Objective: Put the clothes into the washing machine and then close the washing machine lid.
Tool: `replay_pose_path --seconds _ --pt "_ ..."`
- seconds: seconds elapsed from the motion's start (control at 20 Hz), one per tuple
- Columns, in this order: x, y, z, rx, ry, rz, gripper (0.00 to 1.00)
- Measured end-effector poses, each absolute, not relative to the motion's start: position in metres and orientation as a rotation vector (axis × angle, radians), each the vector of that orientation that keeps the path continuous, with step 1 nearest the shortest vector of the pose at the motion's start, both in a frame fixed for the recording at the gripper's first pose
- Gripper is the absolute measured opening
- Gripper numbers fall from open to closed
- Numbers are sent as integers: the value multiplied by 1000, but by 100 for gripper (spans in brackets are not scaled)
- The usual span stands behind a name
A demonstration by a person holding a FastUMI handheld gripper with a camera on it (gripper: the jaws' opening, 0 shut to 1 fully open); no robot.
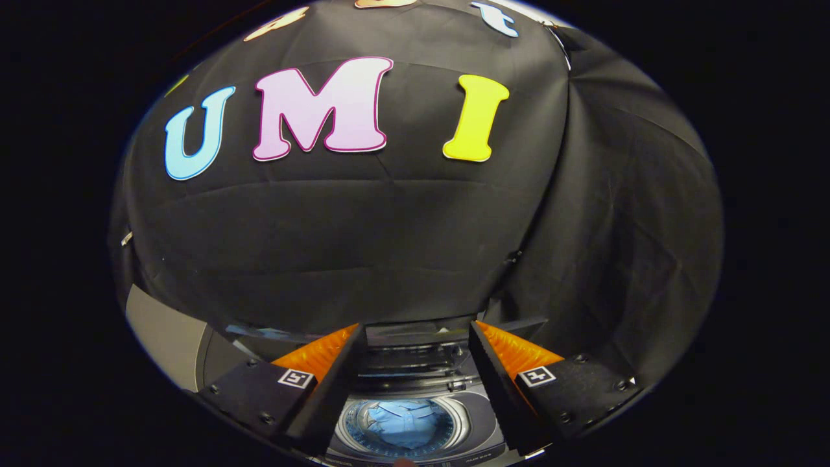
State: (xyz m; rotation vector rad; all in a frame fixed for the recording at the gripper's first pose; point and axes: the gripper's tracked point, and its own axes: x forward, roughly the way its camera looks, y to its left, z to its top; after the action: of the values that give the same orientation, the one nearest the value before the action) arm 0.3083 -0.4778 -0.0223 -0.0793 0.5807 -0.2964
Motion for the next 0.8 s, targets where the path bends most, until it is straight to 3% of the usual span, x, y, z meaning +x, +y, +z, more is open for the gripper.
replay_pose_path --seconds 0.3,0.8 --pt "334 -473 -55 -55 684 -264 98" --pt "325 -474 -53 -57 606 -279 98"
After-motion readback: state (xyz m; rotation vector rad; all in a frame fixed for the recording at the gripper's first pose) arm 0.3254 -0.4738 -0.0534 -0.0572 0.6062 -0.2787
